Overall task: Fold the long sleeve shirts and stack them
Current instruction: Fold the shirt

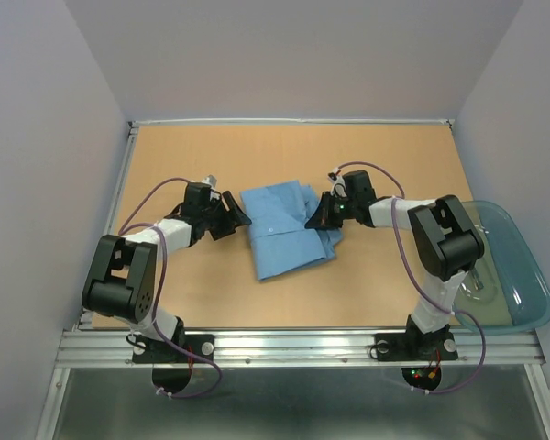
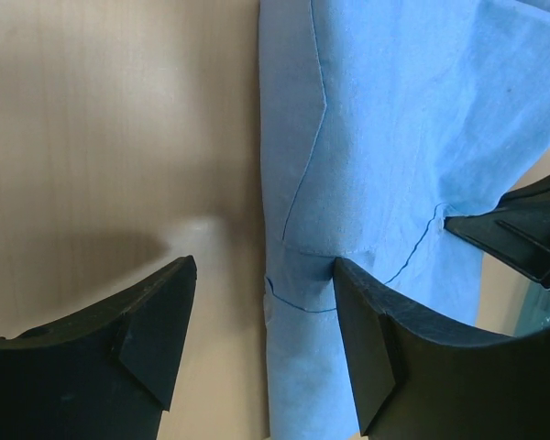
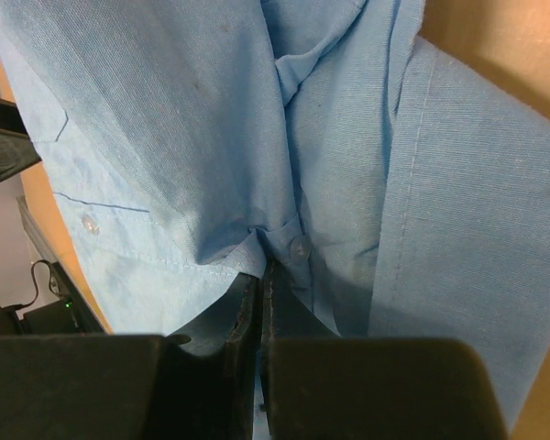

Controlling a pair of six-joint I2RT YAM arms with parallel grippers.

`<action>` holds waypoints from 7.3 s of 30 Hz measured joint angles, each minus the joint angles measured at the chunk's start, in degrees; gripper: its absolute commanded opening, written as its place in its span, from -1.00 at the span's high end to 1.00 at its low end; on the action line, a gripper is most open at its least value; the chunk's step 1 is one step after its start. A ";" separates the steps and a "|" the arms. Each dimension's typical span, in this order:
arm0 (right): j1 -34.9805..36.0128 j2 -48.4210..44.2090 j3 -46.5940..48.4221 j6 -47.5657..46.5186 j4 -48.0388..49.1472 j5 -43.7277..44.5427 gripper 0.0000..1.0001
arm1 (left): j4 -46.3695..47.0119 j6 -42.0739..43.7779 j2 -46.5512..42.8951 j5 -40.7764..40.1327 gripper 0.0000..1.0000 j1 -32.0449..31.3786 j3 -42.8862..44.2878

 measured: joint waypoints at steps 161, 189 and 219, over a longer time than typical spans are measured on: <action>-6.91 5.20 11.52 16.06 31.52 -12.39 0.29 | 7.37 -1.07 4.72 0.15 -0.49 -10.34 11.74; -7.56 28.22 25.81 20.92 30.67 -10.08 -0.08 | 19.28 -7.30 21.07 3.58 -0.45 -4.33 12.48; 4.90 -24.00 -15.43 9.84 -0.22 14.86 -0.27 | -11.28 45.18 34.10 -12.28 -0.47 -12.90 45.40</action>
